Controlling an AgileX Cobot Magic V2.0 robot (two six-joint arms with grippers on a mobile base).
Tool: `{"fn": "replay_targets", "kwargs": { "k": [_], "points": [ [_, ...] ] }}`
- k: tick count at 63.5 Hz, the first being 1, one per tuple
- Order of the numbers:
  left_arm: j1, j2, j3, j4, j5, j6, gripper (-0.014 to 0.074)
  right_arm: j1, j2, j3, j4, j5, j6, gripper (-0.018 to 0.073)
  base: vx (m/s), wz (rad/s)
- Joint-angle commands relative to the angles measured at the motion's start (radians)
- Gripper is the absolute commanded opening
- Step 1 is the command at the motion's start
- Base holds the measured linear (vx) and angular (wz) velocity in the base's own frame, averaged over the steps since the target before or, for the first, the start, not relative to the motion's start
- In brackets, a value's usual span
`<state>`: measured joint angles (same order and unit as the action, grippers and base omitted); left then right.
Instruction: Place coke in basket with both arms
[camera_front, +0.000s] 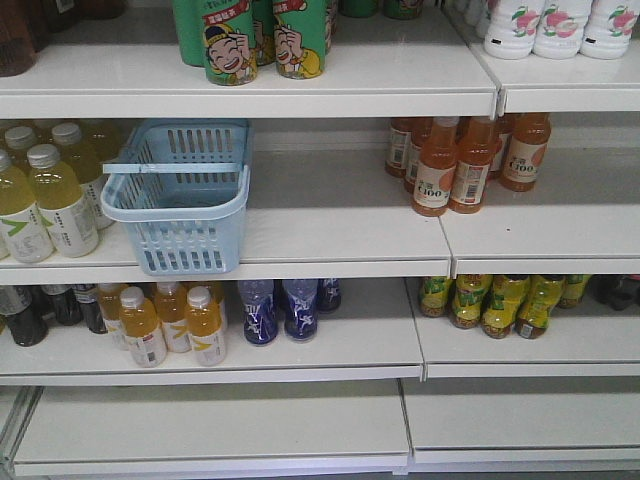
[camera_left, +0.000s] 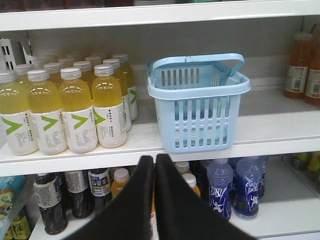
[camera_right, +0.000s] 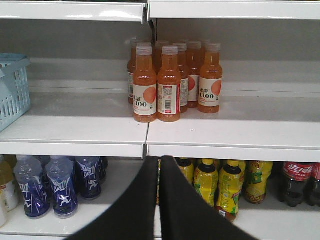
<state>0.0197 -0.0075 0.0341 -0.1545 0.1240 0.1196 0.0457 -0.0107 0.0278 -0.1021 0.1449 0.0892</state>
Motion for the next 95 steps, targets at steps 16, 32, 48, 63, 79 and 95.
{"fn": "replay_targets", "kwargs": {
  "k": [16,32,48,63,79,95],
  "points": [
    [0.002,-0.019,-0.001,-0.014,-0.097,-0.009,-0.0006,-0.003,-0.018,0.011,-0.009,-0.073,-0.007,-0.0005,0.00,0.00],
    [0.002,-0.019,-0.001,-0.173,-0.100,-0.143,-0.0006,-0.003,-0.018,0.011,-0.009,-0.073,-0.007,-0.0005,0.00,0.00],
    [0.002,-0.019,-0.001,-0.628,-0.087,-0.614,-0.0006,-0.003,-0.018,0.011,-0.009,-0.075,-0.007,-0.0005,0.00,0.00],
    [0.002,-0.019,-0.001,-0.633,-0.110,-0.608,-0.0006,-0.003,-0.018,0.011,-0.009,-0.075,-0.007,-0.0005,0.00,0.00],
    [-0.003,-0.019,-0.041,-0.815,-0.113,-0.749,-0.0006,-0.003,-0.018,0.011,-0.009,-0.075,-0.007,-0.0005,0.00,0.00],
    [-0.003,-0.008,-0.361,-0.942,-0.161,-0.732,-0.0006,-0.003,-0.018,0.011,-0.009,-0.075,-0.007,-0.0005,0.00,0.00]
  ]
}}
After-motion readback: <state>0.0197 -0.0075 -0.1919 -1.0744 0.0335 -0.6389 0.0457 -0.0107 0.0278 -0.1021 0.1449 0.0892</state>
